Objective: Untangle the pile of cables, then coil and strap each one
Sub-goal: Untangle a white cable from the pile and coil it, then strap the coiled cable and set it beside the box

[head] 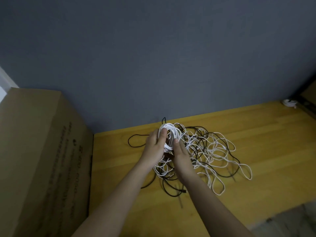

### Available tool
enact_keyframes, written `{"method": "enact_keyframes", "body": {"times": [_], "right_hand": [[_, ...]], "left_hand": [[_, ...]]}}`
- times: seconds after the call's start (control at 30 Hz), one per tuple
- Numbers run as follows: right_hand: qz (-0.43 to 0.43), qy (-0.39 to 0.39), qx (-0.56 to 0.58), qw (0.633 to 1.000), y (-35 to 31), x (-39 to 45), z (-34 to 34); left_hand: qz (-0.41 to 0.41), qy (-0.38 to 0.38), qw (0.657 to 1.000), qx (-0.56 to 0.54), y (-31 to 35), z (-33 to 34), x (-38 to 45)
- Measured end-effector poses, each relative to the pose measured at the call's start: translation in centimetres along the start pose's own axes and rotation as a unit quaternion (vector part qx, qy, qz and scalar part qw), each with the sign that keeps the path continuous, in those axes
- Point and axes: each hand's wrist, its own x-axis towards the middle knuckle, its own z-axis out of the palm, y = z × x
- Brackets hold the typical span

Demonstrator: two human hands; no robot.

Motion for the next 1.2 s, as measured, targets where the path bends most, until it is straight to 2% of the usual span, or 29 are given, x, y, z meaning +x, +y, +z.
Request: {"method": "enact_keyframes", "body": {"times": [0.13,0.3,0.5,0.67,0.8,0.93,1.07,1.2], "right_hand": [[-0.023,0.022,-0.006,0.999,0.2,-0.3,-2.7],[-0.017,0.012,-0.004,1.000,1.3,-0.5,-8.5],[0.028,0.077,0.035,0.996,2.9,-1.1,-18.8],[0.023,0.176,0.071,0.982,5.2,-1.1,-29.6],[0.024,0.195,0.091,0.976,5.9,-0.8,-35.3],[0.060,0.204,0.140,0.967,5.9,1.0,-39.0],[0.035,0.256,0.048,0.965,6.2,4.0,-43.7],[-0.005,0.231,-0.033,0.972,5.8,7.8,-49.3]], "left_hand": [[-0.007,-0.009,0.999,0.031,0.0,2.5,0.0],[-0.028,0.007,0.995,0.098,0.8,8.1,-0.7],[-0.043,-0.051,0.988,0.137,1.1,19.4,-0.9],[-0.044,-0.096,0.989,0.102,1.8,30.8,-1.1],[-0.032,-0.103,0.988,0.112,2.3,37.0,-0.9],[-0.061,-0.101,0.988,0.105,2.2,41.7,0.8],[-0.098,-0.187,0.973,0.094,1.7,45.9,3.5],[-0.094,-0.231,0.966,0.072,1.7,49.9,7.5]]}}
